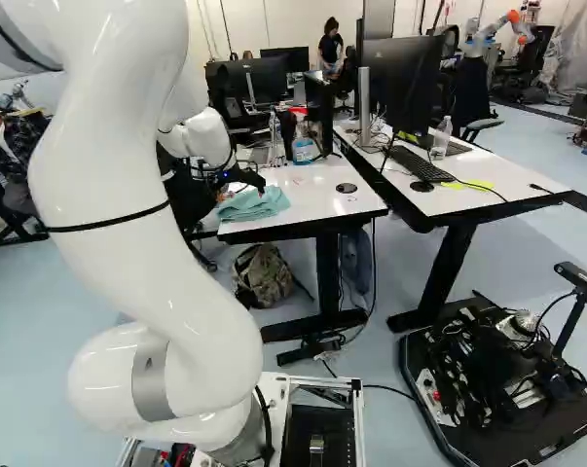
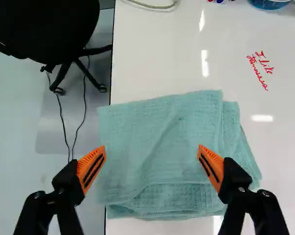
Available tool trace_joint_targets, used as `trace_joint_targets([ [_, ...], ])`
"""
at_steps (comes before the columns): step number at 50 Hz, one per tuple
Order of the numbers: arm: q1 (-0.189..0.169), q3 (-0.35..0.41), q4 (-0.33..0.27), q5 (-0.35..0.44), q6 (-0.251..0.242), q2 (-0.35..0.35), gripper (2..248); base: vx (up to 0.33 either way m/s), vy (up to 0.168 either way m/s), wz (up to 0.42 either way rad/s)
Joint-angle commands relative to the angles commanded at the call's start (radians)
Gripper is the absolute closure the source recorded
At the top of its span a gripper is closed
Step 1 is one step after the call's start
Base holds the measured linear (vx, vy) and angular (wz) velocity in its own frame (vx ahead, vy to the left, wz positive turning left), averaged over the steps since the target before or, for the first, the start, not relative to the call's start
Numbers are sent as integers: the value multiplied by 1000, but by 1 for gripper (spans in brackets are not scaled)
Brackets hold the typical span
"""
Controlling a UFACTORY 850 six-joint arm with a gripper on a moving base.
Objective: Clean the table with the green towel
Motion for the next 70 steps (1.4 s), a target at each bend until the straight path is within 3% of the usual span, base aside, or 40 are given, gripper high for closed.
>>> trace_joint_targets([
  [56, 0, -1, 0, 0, 0, -5, 10, 0, 0, 0],
  [57, 0, -1, 0, 0, 0, -5, 47, 0, 0, 0],
  [62, 0, -1, 0, 0, 0, -5, 47, 0, 0, 0],
  [63, 0, -1, 0, 0, 0, -5, 86, 0, 0, 0],
  [67, 0, -1, 0, 0, 0, -5, 86, 0, 0, 0],
  [68, 0, -1, 0, 0, 0, -5, 125, 0, 0, 0],
  [70, 0, -1, 0, 0, 0, -5, 125, 0, 0, 0],
])
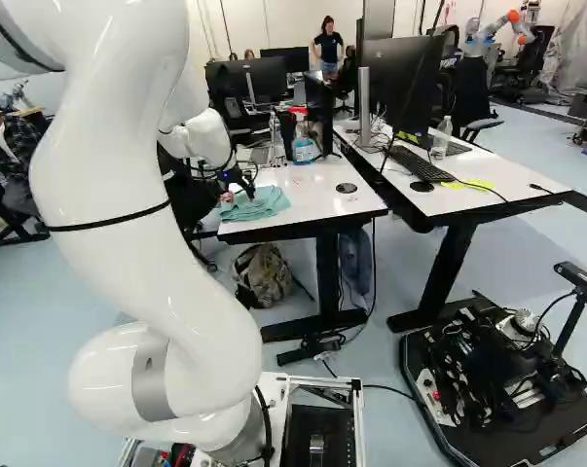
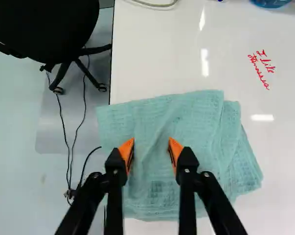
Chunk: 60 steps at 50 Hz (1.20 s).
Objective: Clean the table with the green towel
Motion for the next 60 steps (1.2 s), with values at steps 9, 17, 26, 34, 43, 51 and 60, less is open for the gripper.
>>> trace_joint_targets([
  [9, 0, 0, 0, 0, 0, 0, 200, 0, 0, 0],
  [17, 0, 0, 0, 0, 0, 0, 227, 0, 0, 0],
  [26, 0, 0, 0, 0, 0, 0, 228, 0, 0, 0],
  [34, 0, 3, 0, 0, 0, 12, 228, 0, 0, 0],
  [43, -1, 9, 0, 0, 0, 36, 228, 0, 0, 0],
  [51, -6, 16, 0, 0, 0, 61, 228, 0, 0, 0],
  [60, -18, 25, 0, 0, 0, 91, 228, 0, 0, 0],
])
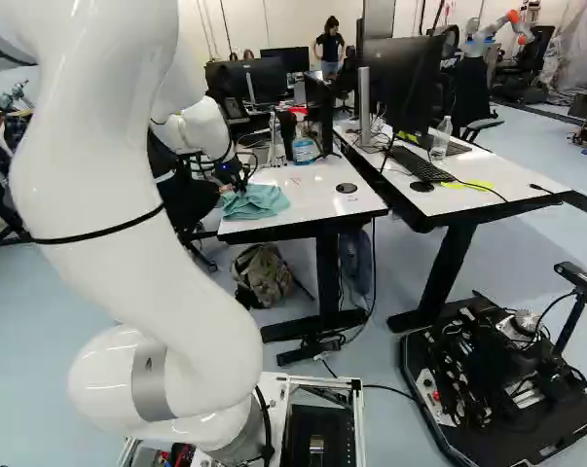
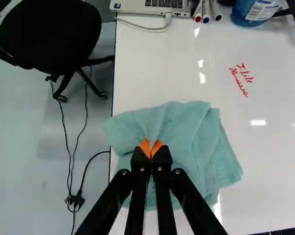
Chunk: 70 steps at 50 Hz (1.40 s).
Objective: Clean the table with the green towel
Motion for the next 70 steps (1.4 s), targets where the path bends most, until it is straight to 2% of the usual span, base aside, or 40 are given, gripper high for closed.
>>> trace_joint_targets([
  [23, -38, 18, 0, 0, 0, 71, 228, 0, 0, 0],
  [38, -75, -2, 0, 0, 0, 89, 228, 0, 0, 0],
  [55, -121, -39, 0, 0, 0, 94, 228, 0, 0, 0],
  [70, -163, -83, 0, 0, 0, 54, 228, 0, 0, 0],
])
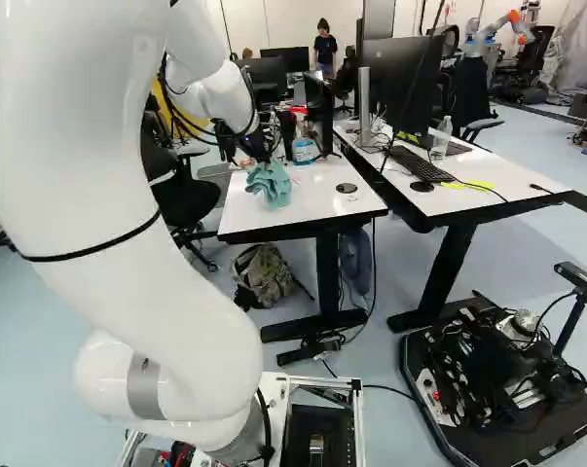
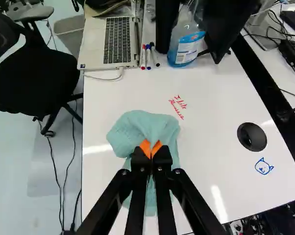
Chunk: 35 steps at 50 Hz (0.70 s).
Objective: Clean the table with the green towel
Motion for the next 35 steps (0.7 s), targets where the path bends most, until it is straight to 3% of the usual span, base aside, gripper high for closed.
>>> trace_joint_targets([
  [35, -92, -130, 0, 0, 0, -116, 228, 0, 0, 0],
])
